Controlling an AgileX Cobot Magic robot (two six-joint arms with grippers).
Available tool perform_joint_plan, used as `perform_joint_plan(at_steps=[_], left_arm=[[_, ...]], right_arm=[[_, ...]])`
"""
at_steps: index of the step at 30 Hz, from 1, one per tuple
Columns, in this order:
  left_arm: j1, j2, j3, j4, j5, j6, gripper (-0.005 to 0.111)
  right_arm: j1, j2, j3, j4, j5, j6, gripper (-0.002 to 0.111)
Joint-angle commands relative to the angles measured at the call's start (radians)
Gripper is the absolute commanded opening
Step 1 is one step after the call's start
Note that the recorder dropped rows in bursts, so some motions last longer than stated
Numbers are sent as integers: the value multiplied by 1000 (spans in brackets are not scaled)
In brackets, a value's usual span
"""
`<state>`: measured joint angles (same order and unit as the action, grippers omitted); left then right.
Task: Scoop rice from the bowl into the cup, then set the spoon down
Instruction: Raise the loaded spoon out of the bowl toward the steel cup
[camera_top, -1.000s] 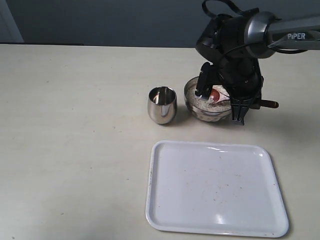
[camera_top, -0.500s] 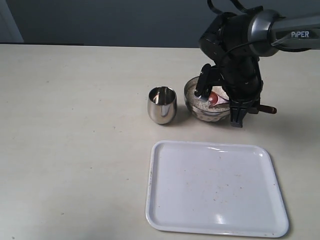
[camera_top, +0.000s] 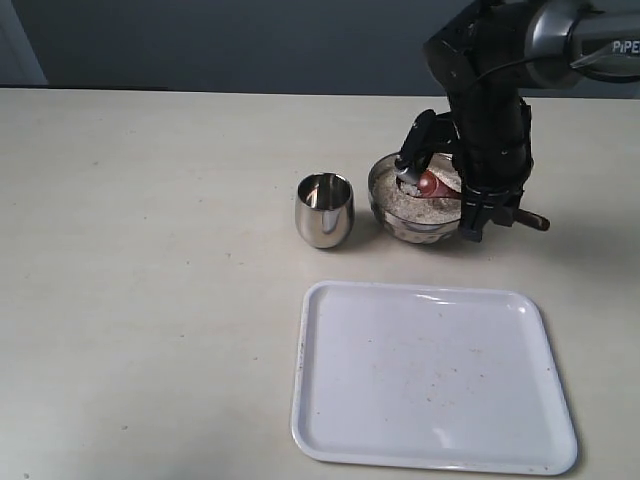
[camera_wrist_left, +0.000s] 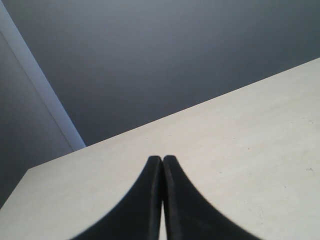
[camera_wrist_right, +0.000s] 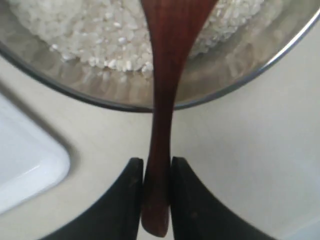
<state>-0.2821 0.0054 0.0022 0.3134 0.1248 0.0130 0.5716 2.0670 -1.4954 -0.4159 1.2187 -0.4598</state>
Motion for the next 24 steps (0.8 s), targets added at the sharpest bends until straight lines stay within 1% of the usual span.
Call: perform_joint_plan(at_steps=[1,13,24], left_arm=[[-9,-5,-2,1,-3,-5,0],[-9,-5,-2,1,-3,-5,0],[-9,-5,-2,1,-3,-5,0]], right_arm=[[-5,-11,-8,35,2,-22,-1],[-5,-47,-8,50,2,-22,-1],[-2,-67,-8,107,2,-22,-1]])
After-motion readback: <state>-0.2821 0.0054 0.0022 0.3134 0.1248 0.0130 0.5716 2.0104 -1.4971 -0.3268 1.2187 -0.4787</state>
